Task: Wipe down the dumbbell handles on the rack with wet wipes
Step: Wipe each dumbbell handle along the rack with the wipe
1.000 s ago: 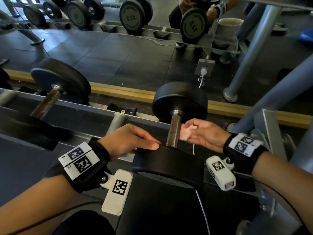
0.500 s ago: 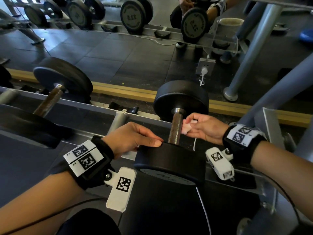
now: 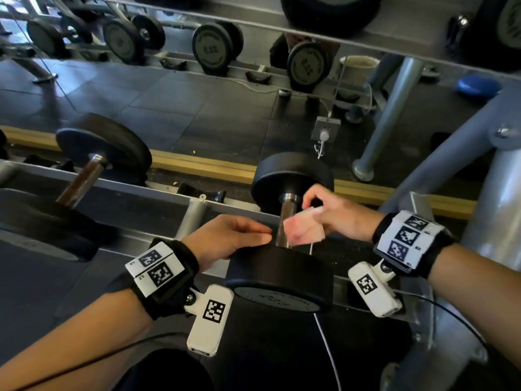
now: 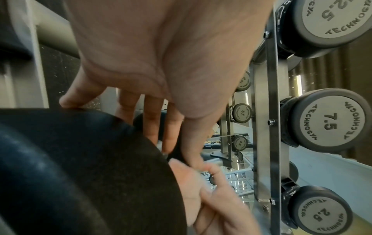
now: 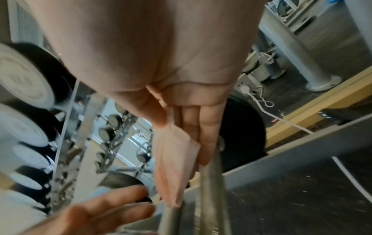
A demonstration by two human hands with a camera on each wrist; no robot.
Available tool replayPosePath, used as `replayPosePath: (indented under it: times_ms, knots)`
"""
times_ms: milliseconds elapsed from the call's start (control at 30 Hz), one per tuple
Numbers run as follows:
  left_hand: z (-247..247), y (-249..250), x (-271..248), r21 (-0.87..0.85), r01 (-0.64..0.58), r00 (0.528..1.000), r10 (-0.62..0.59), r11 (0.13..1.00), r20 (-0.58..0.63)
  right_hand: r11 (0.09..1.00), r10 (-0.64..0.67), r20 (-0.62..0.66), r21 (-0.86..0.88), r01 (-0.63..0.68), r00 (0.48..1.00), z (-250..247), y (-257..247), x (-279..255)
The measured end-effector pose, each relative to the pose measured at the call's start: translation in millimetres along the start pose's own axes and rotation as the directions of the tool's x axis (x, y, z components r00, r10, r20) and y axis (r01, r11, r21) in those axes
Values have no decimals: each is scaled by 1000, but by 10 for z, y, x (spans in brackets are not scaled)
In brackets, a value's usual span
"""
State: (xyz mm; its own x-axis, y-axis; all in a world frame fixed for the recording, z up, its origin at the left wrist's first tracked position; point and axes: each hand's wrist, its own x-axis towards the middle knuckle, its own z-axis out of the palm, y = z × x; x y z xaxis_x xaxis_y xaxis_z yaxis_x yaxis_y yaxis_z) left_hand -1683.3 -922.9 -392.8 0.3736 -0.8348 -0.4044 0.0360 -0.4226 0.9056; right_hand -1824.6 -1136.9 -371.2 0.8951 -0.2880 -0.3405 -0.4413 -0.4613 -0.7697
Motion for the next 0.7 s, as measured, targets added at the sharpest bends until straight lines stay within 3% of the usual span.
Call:
replayPosePath:
  times_ms: [133,300,500,600,700]
  knots:
    - [60,121,91,-71,-95,994,91,993,-53,993,-112,-133,-59,105,985,-42,-214,-25]
    - [60,110,224,-239,-43,999,34,970,-39,997,-77,-258,-35,70,963,155,-163,-9]
    - [-86,-18,462,-350,25,998,-2,937,68,996,-53,-243,53,68,969,411,-79,47]
    - [-260,-159,586,-367,19,1000,-13,930,18,979,-44,-171,189,76,984,445,37,-46]
    - [-367,-286,685,-450,52,998,-37,892,42,983,-35,-92,176,51,995,487,147,-194]
